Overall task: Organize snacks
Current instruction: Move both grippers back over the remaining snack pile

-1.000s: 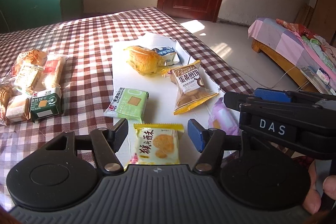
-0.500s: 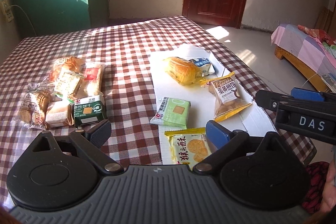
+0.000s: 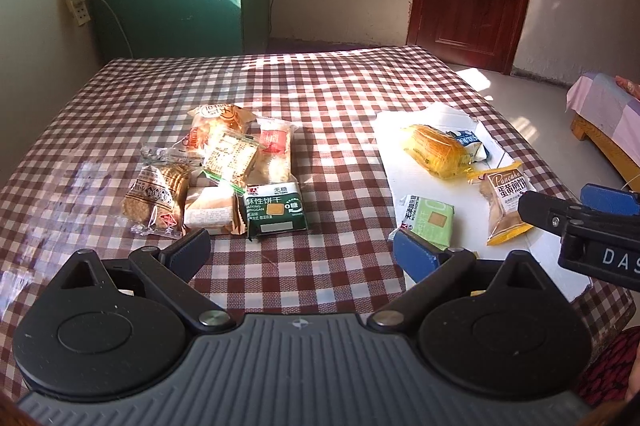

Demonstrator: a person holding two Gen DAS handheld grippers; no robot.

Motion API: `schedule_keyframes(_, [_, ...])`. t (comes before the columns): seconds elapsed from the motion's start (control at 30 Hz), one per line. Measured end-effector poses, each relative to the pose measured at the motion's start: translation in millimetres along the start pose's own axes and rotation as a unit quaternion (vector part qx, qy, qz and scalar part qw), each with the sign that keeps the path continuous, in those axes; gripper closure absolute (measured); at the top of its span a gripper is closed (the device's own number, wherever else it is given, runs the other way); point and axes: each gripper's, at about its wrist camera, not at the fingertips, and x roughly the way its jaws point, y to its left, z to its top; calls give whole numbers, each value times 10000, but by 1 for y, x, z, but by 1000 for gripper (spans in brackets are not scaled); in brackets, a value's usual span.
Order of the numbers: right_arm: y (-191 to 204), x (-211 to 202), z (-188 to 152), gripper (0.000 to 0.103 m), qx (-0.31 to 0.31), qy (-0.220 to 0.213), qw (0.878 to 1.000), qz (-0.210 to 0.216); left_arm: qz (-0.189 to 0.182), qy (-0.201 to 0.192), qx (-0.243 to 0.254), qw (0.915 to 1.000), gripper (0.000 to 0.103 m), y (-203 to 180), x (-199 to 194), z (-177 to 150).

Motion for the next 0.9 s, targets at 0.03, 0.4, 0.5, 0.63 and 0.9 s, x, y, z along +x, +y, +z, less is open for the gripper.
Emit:
schedule_keyframes(0.03, [3, 1, 1, 24, -26, 2, 10000, 24, 36, -9, -38, 10000, 0, 5, -1, 0])
schedule_keyframes(0.4, [37, 7, 7, 24, -283, 11, 9991, 324, 390, -36, -393, 9985, 0, 52, -15, -7])
schedule_keyframes(0.5, [44, 9, 8, 23, -335, 22, 9987, 384, 475, -42, -488, 9977, 0, 66, -17, -8])
schedule_keyframes(0.63, [55, 12, 9, 23, -417, 40, 9981, 460, 569, -52, -576, 9967, 0, 78, -18, -9])
schedule_keyframes(0.9, [71, 19, 11, 23, -503, 57, 9970, 582, 711, -72, -648, 9953, 0, 89, -13, -5])
